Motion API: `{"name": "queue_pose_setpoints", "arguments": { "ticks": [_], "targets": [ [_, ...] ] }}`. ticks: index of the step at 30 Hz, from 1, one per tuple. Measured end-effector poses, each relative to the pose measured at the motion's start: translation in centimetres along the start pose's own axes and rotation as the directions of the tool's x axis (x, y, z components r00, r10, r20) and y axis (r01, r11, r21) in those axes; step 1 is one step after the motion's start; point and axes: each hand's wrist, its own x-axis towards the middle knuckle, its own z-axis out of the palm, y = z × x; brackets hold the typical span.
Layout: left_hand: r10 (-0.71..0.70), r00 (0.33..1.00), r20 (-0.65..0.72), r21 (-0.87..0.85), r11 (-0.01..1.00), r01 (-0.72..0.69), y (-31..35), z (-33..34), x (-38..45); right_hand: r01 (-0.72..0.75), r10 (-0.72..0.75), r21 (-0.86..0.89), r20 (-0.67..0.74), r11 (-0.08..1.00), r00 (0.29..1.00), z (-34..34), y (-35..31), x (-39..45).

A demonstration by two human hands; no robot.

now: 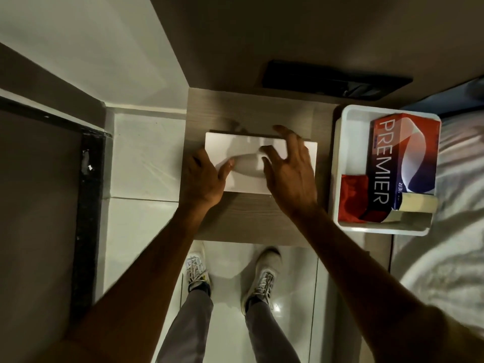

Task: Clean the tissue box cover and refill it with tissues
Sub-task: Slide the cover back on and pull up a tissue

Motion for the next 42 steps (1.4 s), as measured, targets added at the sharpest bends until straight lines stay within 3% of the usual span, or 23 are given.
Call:
{"name": "queue_pose_setpoints", "arguments": {
  "ticks": [3, 6, 9, 15, 19, 22, 28, 42],
  "targets": [
    [-0.006, 1.0, 0.007, -0.024, 1.0, 0.006, -0.2, 0.0, 0.1, 0.022, -0.029, 0.031, 0.242, 0.999, 0.97, 1.2, -0.4, 2.3],
    [0.013, 1.0, 0.0, -0.064, 0.998, -0.013, -0.5, 0.1, 0.1, 0.086, -0.073, -0.023, 0.342, 0.996, 0.937, 2.2, -0.2, 3.5],
    [0.009, 1.0, -0.019, -0.08, 0.997, -0.01, -0.6, 0.2, 0.1, 0.252, -0.195, -0.127, 0.347, 0.959, 0.917, 2.5, 0.2, 4.2],
    [0.021, 0.999, -0.029, -0.078, 0.997, -0.023, -0.8, 0.2, 0.3, 0.343, -0.279, -0.137, 0.348, 0.929, 0.895, 2.9, 0.2, 5.2],
    [0.02, 0.999, -0.029, -0.086, 0.996, -0.022, -0.7, 0.2, 0.3, 0.239, -0.19, -0.092, 0.369, 0.967, 0.91, 2.6, 0.5, 4.7],
    [0.021, 1.0, -0.021, -0.087, 0.996, -0.023, -0.7, 0.2, 0.2, 0.24, -0.202, -0.084, 0.318, 0.967, 0.926, 1.7, 0.3, 4.0],
    [-0.026, 1.0, 0.002, -0.116, 0.993, 0.026, -0.2, 0.0, 0.2, 0.094, -0.09, -0.02, 0.156, 0.995, 0.984, -1.0, -0.4, 2.5],
    [-0.027, 0.999, 0.018, -0.106, 0.994, 0.028, 0.0, -0.1, -0.1, 0.011, -0.007, 0.154, -0.028, 0.988, 1.0, -1.3, 0.5, -0.8]
  ]
}}
